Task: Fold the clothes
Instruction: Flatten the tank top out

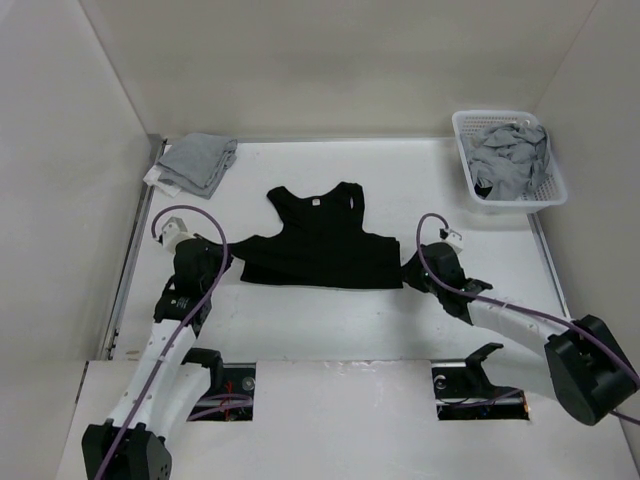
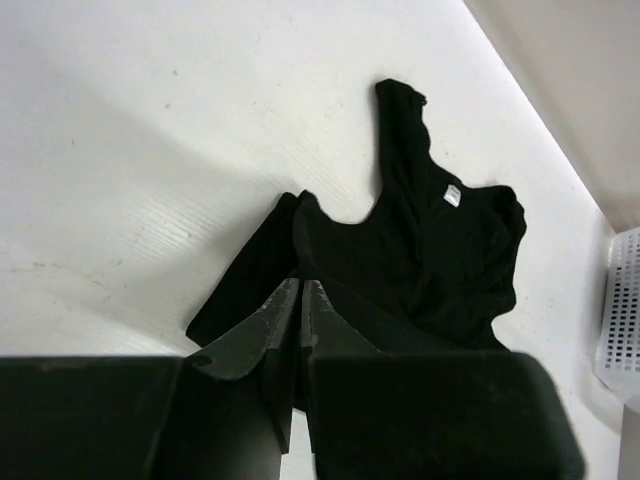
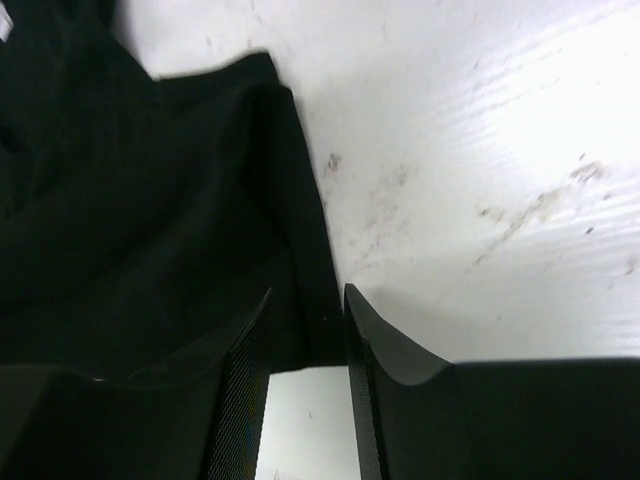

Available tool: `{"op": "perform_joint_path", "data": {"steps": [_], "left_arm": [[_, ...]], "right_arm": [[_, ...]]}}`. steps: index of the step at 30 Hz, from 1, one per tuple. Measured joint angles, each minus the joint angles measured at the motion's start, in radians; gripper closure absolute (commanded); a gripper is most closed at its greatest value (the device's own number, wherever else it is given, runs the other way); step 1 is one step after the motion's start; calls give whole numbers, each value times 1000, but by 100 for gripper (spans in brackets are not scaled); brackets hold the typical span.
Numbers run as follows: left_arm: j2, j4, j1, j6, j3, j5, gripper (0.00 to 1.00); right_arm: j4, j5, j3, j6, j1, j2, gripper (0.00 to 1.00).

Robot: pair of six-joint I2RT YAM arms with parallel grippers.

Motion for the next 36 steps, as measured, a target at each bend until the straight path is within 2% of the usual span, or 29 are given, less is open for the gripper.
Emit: {"op": "perform_joint_path", "data": {"steps": [3, 8, 20, 25, 27, 30, 36], "left_arm": [[30, 26, 32, -8, -23, 50, 97], [47, 47, 33, -10, -56, 102, 97], [57, 90, 28, -10, -66, 127, 96], [64, 96, 26, -11, -68, 128, 96], [66, 98, 23, -11, -70, 128, 96], [66, 98, 21, -10, -70, 128, 96], [66, 98, 16, -10, -71, 128, 96]], "right_arm": [[-5, 2, -1, 29, 42, 39, 61], [-20, 1, 0, 55, 85, 61, 74], [-19, 3, 13, 64, 92, 111, 70], [-17, 4, 31, 58, 119, 139, 79], [-18, 4, 38, 55, 130, 148, 77], [-19, 4, 42, 50, 136, 151, 69], [-49, 16, 49, 45, 137, 133, 66]]}}
